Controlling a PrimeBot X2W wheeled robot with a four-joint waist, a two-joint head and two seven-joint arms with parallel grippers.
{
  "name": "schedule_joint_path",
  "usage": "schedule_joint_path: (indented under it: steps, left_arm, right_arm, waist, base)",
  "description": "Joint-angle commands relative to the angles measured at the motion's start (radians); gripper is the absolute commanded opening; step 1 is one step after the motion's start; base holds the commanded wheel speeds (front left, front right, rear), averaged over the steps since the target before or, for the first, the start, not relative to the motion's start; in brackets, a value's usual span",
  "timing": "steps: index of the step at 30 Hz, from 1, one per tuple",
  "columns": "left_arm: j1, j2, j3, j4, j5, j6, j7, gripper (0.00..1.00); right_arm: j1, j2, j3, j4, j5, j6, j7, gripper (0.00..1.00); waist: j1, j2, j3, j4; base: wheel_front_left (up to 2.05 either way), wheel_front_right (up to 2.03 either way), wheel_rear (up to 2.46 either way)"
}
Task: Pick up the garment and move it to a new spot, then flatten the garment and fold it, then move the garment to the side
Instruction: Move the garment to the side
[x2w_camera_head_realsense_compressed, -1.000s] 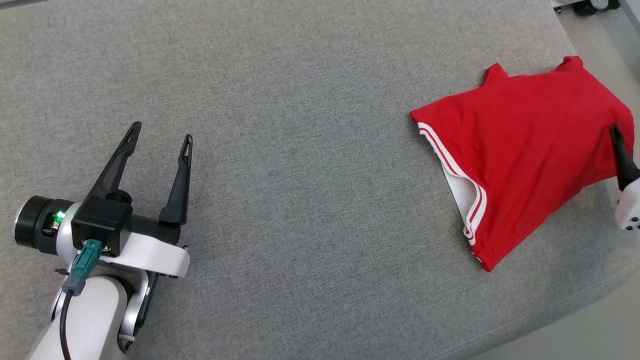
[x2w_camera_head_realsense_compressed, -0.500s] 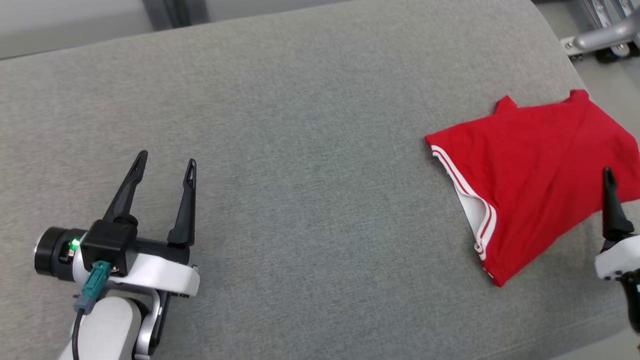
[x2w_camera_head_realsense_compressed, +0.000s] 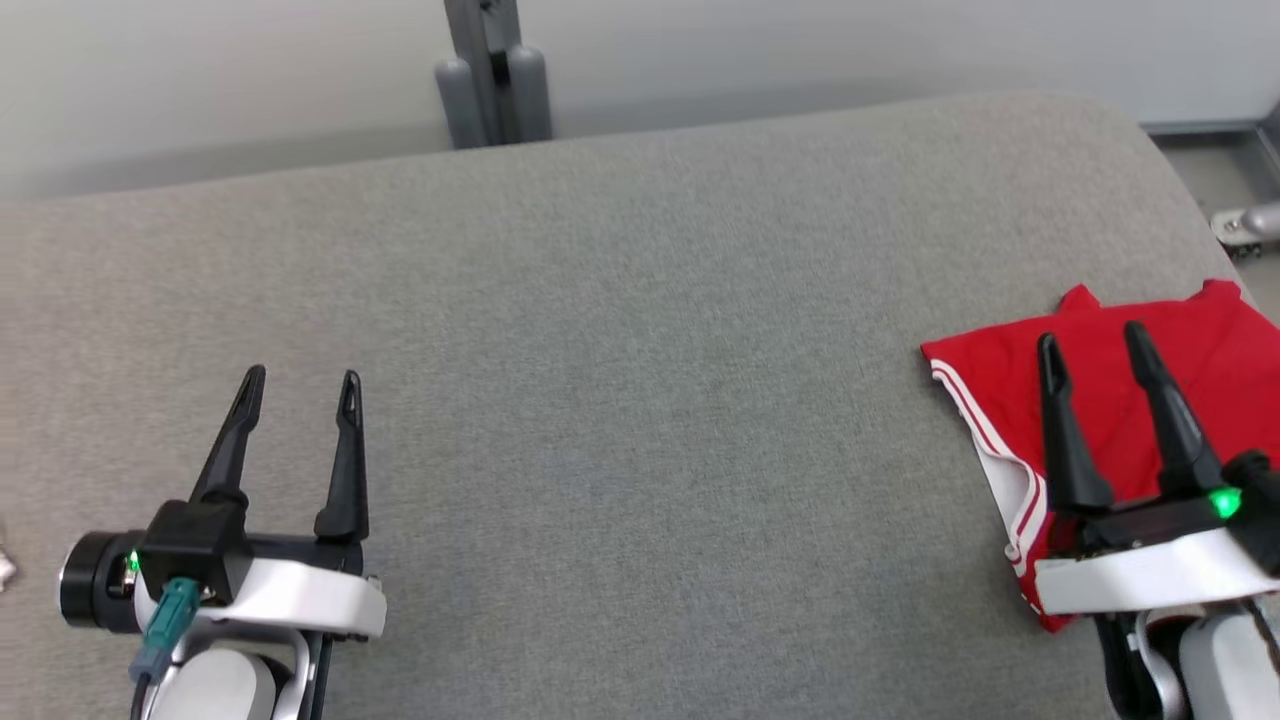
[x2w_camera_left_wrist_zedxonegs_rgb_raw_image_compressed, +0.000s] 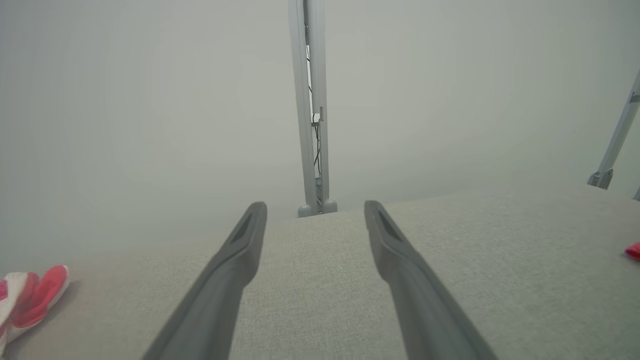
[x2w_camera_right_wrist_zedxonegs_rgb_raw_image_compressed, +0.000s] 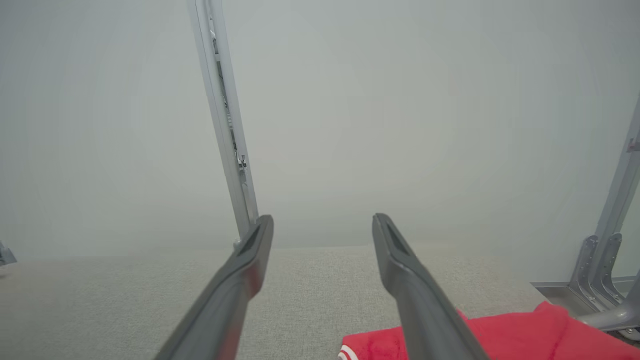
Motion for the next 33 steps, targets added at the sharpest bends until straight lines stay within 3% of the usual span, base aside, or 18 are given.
schedule_joint_path:
  steps: [1, 11, 33]
  left_arm:
    - [0.015, -0.001, 0.008, -0.006, -0.006, 0.005, -0.007, 1.00]
    - [0.135, -0.007, 0.024, -0.038, -0.021, 0.020, -0.012, 1.00]
    - [0.198, 0.022, 0.000, -0.040, -0.013, 0.042, 0.033, 1.00]
  right_arm:
    - [0.017, 0.005, -0.001, -0.009, -0.005, 0.000, 0.006, 1.00]
    - [0.113, 0.039, 0.013, 0.014, -0.050, 0.000, 0.048, 1.00]
    - [0.203, 0.065, -0.067, -0.021, -0.111, 0.000, 0.098, 1.00]
  waist:
    - [0.0000, -0.0001, -0.046, 0.033]
    - [0.0000, -0.0001, -0.176, 0.075]
    - [0.0000, -0.0001, -0.222, 0.072]
  base:
    - [0.00, 0.00, 0.00]
    - [0.00, 0.00, 0.00]
    - [0.00, 0.00, 0.00]
